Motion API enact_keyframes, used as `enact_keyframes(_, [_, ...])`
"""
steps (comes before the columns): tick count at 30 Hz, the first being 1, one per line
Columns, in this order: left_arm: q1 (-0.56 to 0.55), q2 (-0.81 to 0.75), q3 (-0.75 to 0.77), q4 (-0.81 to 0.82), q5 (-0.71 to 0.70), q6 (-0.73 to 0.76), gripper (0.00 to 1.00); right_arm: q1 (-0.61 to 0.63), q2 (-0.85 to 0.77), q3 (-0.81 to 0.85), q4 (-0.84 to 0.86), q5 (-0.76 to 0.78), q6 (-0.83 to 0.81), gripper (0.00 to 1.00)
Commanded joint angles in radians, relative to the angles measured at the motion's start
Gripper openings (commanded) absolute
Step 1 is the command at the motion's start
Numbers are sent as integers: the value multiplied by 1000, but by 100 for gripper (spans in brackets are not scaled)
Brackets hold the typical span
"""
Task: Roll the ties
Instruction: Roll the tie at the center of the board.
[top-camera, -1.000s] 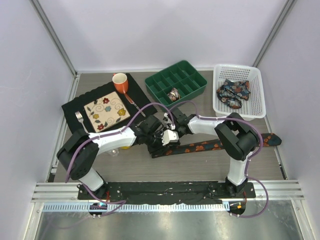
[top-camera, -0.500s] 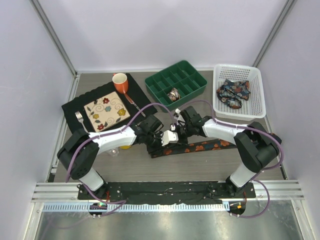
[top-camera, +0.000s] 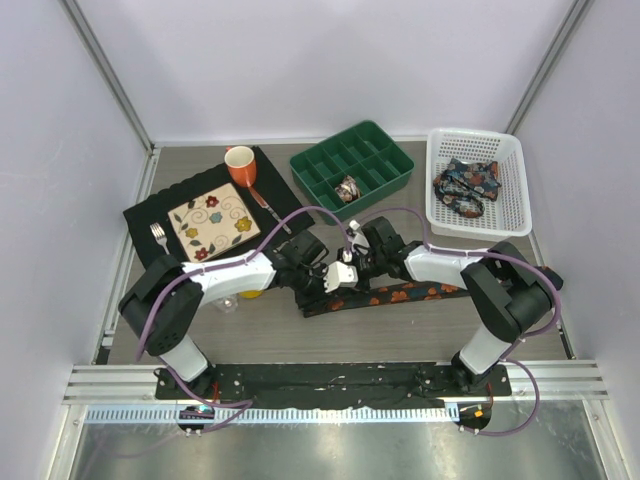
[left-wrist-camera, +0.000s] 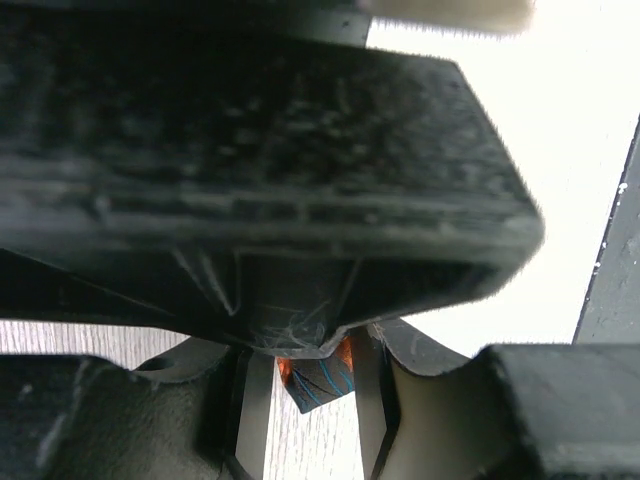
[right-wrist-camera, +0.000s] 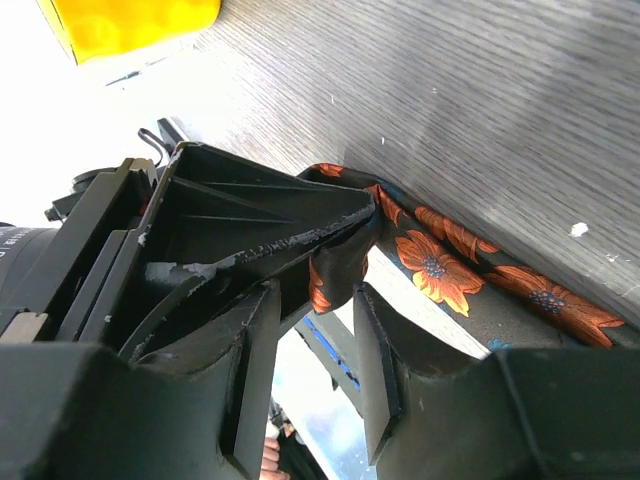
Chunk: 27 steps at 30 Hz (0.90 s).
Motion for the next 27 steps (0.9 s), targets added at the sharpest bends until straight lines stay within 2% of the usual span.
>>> enact_keyframes(1, [-10, 13, 32, 18, 26, 0, 37, -3, -3, 10, 51, -25, 12, 42])
enact_keyframes(9, [-11, 42, 50, 25, 26, -17, 38, -1, 35, 13, 48, -37, -20, 39])
enact_keyframes(12, [-11, 47, 53, 25, 25, -17, 38, -1, 42, 30, 8, -26, -52, 30])
enact_keyframes(15, [-10, 50, 58, 27, 20, -20, 39, -3, 54, 36, -41, 1, -87, 15])
enact_keyframes(17, [-10, 53, 59, 28, 17, -28, 45, -9, 67, 27, -61, 18, -95, 3])
enact_keyframes(18, [-10, 51, 56, 31, 14, -32, 48, -10, 72, 24, -65, 23, -98, 1])
enact_keyframes(19, [-5, 45, 52, 39, 17, -40, 54, -13, 75, 19, -79, 34, -114, 1])
enact_keyframes(22, [18, -19, 9, 96, 55, -93, 62, -26, 78, 4, -87, 60, -124, 1])
enact_keyframes(27, [78, -227, -105, 273, 123, -300, 69, -43, 86, -8, -90, 75, -135, 1])
